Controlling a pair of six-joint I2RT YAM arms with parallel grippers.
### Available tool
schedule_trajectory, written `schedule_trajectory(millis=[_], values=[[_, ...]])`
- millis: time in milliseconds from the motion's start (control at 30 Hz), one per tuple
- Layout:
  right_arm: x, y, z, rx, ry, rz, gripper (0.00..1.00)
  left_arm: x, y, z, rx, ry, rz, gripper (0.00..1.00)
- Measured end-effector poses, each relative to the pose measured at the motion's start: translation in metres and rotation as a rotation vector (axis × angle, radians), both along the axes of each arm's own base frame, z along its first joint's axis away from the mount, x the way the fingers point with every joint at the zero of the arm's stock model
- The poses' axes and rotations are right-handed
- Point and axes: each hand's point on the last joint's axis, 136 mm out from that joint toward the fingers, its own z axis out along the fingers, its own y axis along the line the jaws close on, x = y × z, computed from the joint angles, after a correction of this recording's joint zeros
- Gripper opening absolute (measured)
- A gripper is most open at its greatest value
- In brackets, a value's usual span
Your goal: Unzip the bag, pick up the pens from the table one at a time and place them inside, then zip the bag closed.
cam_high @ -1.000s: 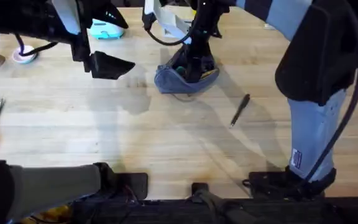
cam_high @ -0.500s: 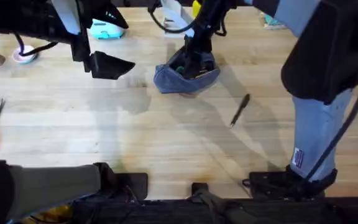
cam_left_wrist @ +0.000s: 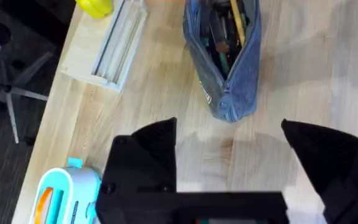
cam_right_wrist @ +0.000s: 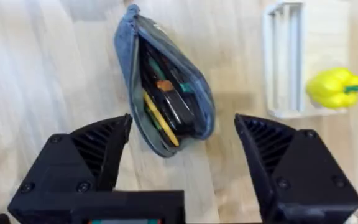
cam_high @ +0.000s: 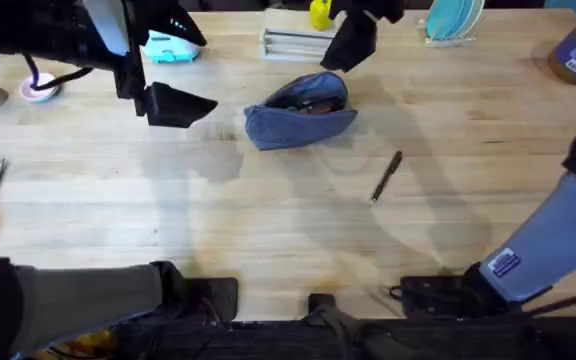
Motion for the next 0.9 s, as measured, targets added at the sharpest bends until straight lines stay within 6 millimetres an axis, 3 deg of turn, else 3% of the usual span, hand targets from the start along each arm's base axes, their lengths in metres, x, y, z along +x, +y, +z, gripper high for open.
schedule_trajectory(millis=[133,167,500,533,700,900], values=[[0.000,-0.016,0.015,-0.007,-0.059,-0.038,0.994,0.000,0.000,0.000,0.000,0.000,0.000,0.993],[-0.009,-0.027,0.017,-0.023,-0.090,-0.060,0.994,0.000,0.000,0.000,0.000,0.000,0.000,0.993],[-0.054,-0.071,0.011,-0.023,-0.183,-0.139,0.994,0.001,0.000,0.000,0.001,-0.004,0.000,0.993],[-0.067,-0.076,0.006,-0.015,-0.201,-0.156,0.994,0.001,0.000,0.000,0.001,-0.004,0.000,0.993],[-0.075,-0.078,-0.010,0.042,-0.176,-0.271,0.994,0.001,0.000,0.000,0.001,-0.004,0.000,0.993],[-0.090,-0.084,-0.054,0.072,-0.056,-0.416,0.994,0.001,0.000,0.000,0.001,-0.004,0.000,0.993]])
